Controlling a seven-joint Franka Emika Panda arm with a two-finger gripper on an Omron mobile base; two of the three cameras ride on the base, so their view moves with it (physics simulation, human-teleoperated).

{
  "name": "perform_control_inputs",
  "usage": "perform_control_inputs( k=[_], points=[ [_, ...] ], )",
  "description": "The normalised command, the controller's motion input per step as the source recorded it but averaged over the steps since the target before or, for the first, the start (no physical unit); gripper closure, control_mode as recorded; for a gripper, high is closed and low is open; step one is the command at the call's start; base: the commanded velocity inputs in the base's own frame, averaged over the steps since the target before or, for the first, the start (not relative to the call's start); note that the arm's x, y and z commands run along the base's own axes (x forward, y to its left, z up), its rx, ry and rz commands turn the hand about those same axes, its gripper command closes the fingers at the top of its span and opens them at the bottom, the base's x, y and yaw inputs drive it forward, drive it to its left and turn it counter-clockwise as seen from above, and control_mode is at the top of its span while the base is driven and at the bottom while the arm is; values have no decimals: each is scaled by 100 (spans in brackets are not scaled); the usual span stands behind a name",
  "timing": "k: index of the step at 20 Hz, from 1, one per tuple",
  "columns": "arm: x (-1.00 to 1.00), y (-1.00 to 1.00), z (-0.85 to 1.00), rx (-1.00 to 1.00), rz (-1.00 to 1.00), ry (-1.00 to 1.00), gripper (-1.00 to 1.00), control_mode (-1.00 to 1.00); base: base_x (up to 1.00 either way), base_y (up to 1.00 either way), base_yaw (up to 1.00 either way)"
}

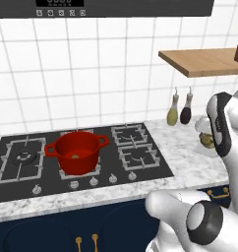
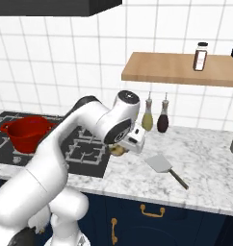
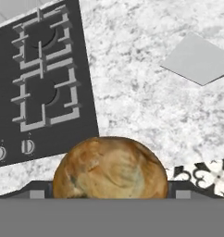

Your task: Put the potato and onion in the pot. Retrieve the spatula and lightly stir the vegetables in the pot.

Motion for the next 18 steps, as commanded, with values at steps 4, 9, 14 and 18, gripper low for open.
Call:
perform_control_inputs(
  k=[4,9,14,18],
  points=[
    [-14,100,80,-17,0,-5,100,-100,0,0,0],
    [7,82,34,-20,0,13,100,-100,0,0,0],
    [0,1,0,-1,0,4,100,-100,0,0,0],
    [0,0,0,0,0,0,100,-100,0,0,0]
  ],
)
